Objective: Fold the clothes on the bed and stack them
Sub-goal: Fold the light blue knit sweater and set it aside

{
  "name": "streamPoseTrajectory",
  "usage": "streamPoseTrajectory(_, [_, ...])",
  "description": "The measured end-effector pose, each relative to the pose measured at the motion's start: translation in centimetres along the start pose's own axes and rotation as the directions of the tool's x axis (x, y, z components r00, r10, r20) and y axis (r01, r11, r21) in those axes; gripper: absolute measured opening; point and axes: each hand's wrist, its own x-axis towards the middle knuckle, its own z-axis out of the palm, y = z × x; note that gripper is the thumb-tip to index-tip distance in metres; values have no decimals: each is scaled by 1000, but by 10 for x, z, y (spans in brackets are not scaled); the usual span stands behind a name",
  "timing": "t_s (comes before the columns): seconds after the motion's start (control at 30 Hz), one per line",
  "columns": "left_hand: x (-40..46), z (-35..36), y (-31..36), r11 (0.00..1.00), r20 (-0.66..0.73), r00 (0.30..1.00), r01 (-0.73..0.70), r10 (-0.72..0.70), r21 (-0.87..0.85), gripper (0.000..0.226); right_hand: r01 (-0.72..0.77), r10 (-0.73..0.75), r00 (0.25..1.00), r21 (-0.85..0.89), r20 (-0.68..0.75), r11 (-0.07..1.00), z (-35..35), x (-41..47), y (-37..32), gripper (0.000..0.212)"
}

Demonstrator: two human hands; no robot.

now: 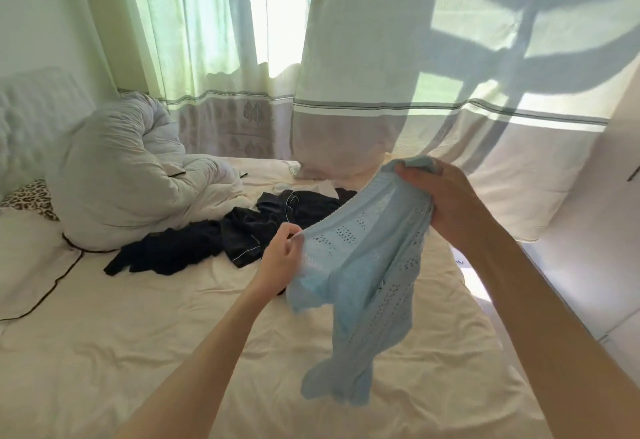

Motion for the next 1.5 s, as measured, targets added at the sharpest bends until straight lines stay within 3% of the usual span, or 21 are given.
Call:
streamPoseTrajectory(0.1, [12, -34, 23, 974, 95, 975, -208, 200, 91, 14, 5, -100, 971, -398, -217, 917, -29, 11, 2, 18])
streamPoseTrajectory(0.17, [16, -59, 33, 935, 258, 940, -281, 223, 216, 28, -5, -150, 949, -488, -278, 873, -44, 17, 3, 23])
streamPoseTrajectory(0.23, [18, -77, 37, 869, 329, 923, -320, 197, 377, 38, -2, -203, 927, -547, -314, 837, -57, 19, 4, 32])
streamPoseTrajectory(0.37, [28, -98, 43, 830, 99, 975, -220, 197, 513, 18, 10, -262, 924, -665, -279, 747, -70, 19, 8, 34])
streamPoseTrajectory(0.53, [37, -108, 63, 954, -294, 928, -156, 231, 257, 31, 1, -220, 948, -689, -230, 725, -76, 14, 12, 27])
streamPoseTrajectory(0.6, [41, -105, 68, 977, -336, 921, -155, 196, 144, 27, 11, -147, 981, -726, -124, 688, -76, 10, 14, 22])
streamPoseTrajectory(0.67, [44, -102, 69, 993, -362, 925, -121, 114, 3, 28, 13, -24, 1000, -754, -3, 657, -78, 3, 23, 2])
streamPoseTrajectory(0.73, [47, -104, 62, 995, -369, 929, -68, 34, -78, 25, -4, 58, 997, -747, 46, 665, -81, -6, 37, 11])
streamPoseTrajectory(0.87, [45, -105, 53, 998, -368, 928, -36, 54, 54, 14, -63, 9, 996, -678, -84, 732, -81, -13, 52, 13])
streamPoseTrajectory(1.0, [36, -107, 67, 953, -380, 900, -109, 216, 284, 6, -45, -176, 959, -737, -220, 675, -87, -6, 40, 16])
streamPoseTrajectory(1.07, [28, -109, 63, 907, -349, 908, -74, 233, 414, 8, -29, -249, 937, -763, -246, 646, -90, -6, 37, 13])
streamPoseTrajectory(1.13, [16, -106, 47, 918, -317, 941, 15, 121, 395, 14, -49, -236, 931, -736, -278, 675, -89, -10, 46, 12])
streamPoseTrajectory(1.23, [-7, -96, 15, 925, -198, 975, 167, -102, 341, 18, -170, -24, 964, -680, -266, 713, -86, -20, 73, 21])
streamPoseTrajectory(1.33, [-26, -97, 7, 939, -114, 977, 204, -179, 276, 20, -229, 174, 974, -607, -148, 761, -90, -33, 86, 26])
streamPoseTrajectory(1.4, [-40, -105, 12, 950, 36, 968, 235, -247, 204, 10, -258, 271, 961, -488, -45, 834, -101, -44, 85, 37])
streamPoseTrajectory(1.5, [-62, -115, 13, 926, 334, 872, 286, -358, 248, 26, -363, 421, 903, -374, 83, 854, -123, -65, 88, 46])
